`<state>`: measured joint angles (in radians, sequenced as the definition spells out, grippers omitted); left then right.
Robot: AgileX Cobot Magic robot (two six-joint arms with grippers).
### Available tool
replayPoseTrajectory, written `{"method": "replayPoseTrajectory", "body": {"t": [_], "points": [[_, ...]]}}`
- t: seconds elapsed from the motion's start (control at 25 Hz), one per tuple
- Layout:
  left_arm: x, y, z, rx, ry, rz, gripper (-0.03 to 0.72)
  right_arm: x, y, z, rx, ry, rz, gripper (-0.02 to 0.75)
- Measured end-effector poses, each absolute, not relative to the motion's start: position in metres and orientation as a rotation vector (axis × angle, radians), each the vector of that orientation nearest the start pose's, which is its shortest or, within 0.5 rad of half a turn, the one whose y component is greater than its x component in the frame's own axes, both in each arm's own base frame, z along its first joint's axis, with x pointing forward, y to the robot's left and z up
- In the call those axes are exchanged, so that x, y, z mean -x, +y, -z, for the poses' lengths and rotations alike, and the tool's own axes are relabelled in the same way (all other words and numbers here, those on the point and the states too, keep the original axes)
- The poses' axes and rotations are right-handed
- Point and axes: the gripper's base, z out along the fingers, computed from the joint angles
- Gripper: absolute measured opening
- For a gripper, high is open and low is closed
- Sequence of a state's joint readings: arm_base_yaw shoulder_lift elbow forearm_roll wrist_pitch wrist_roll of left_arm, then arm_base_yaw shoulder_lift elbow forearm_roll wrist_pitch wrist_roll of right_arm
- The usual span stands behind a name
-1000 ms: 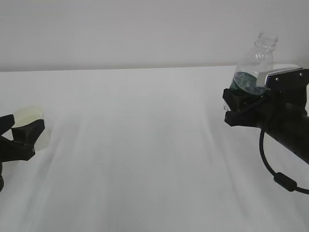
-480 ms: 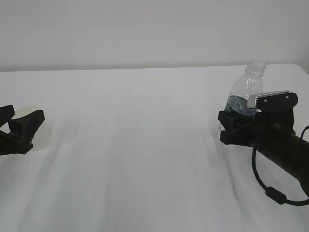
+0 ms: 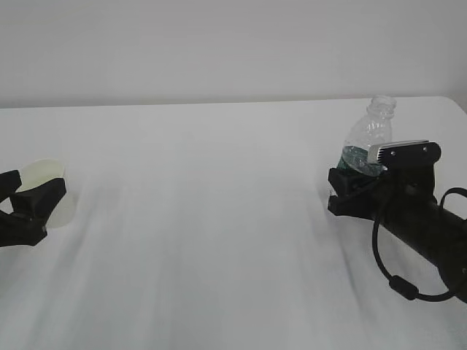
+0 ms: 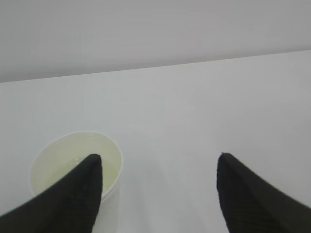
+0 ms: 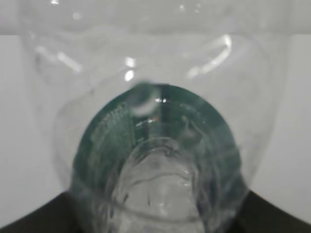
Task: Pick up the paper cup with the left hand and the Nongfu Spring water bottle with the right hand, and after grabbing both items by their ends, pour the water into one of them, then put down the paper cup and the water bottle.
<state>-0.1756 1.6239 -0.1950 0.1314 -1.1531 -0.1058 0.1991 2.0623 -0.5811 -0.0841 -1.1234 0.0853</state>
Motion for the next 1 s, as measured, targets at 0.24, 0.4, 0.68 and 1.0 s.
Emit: {"method": "replayPoseTrajectory", "body": {"t": [0.24,0.4,0.68,1.0], "points": [[-0.215,-0.049,-0.146,-0.196,1.758,0.271,0.524,-0.32,0.071,-0.076,0.226,1.848,-0.215,0.366],[-0.215,-0.049,-0.146,-0.196,1.758,0.271,0.524,-0.321,0.071,-0.075,0.265,1.839,-0.18,0.366],[-0.215,-0.05,-0.146,-0.2,1.758,0.273,0.524,-0.331,0.073,-0.073,0.314,1.813,-0.139,0.366],[-0.215,-0.05,-0.146,-0.2,1.758,0.273,0.524,-0.341,0.075,-0.06,0.319,1.821,-0.133,0.366]]}}
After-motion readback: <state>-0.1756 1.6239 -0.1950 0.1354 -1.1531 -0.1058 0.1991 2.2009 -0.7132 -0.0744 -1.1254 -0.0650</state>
